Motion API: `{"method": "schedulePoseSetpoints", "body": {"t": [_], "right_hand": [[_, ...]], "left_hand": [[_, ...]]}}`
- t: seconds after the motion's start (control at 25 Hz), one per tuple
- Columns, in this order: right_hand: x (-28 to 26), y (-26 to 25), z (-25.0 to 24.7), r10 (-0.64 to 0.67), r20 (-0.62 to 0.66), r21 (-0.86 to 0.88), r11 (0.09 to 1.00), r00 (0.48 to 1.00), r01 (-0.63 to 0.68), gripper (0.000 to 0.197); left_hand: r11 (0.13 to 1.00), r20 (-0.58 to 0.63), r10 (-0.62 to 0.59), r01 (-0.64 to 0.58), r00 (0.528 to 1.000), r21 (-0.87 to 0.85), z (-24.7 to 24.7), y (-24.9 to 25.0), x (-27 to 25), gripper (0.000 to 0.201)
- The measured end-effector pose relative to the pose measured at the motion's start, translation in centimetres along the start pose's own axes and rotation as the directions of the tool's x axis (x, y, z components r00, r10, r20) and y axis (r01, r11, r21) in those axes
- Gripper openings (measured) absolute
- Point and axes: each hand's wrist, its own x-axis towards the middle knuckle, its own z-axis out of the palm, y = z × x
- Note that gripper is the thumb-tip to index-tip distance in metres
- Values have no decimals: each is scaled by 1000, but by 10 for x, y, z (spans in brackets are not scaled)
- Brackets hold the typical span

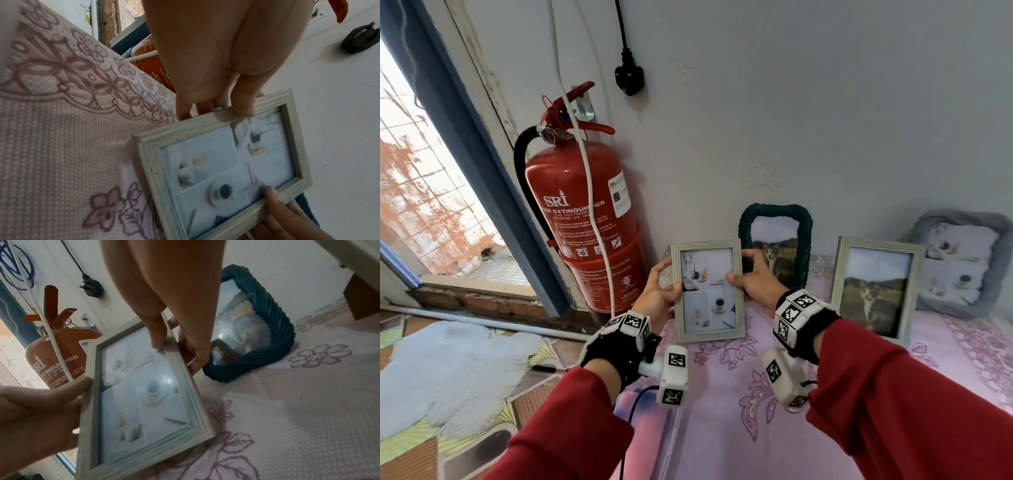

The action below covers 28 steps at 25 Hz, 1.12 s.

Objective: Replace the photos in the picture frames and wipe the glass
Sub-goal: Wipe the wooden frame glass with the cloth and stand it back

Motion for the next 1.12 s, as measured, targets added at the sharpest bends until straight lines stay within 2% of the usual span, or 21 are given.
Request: {"method": "schedulePoseSetpoints", "body": {"t": [0.24,0.4,0.56,0.84,1.0,1.12], "right_hand": [[-9,7,1,-7,-23,36,999,1000,8,42],[-14,7,5,-32,-50,-19,999,998,31,41],[-20,9,3,-73,-70,-54,996,995,70,30],[-23,13,-4,-32,-69,-89,996,997,25,47],[-28,10,-10,-33,-122,-136,991,992,16,42],[-38,4,-15,-39,-153,-135,991,988,18,38]], "left_hand": [[998,-21,-19,20,1000,52,-1,-3,-5,57],[993,-69,-21,29,997,111,-5,-5,-9,55],[978,-93,-46,63,995,200,-11,-4,-15,47],[924,-146,-66,116,987,364,-7,4,-21,42],[910,-207,-57,136,977,391,-6,11,-25,47],[911,-250,-7,109,968,397,-6,17,-31,49]]}}
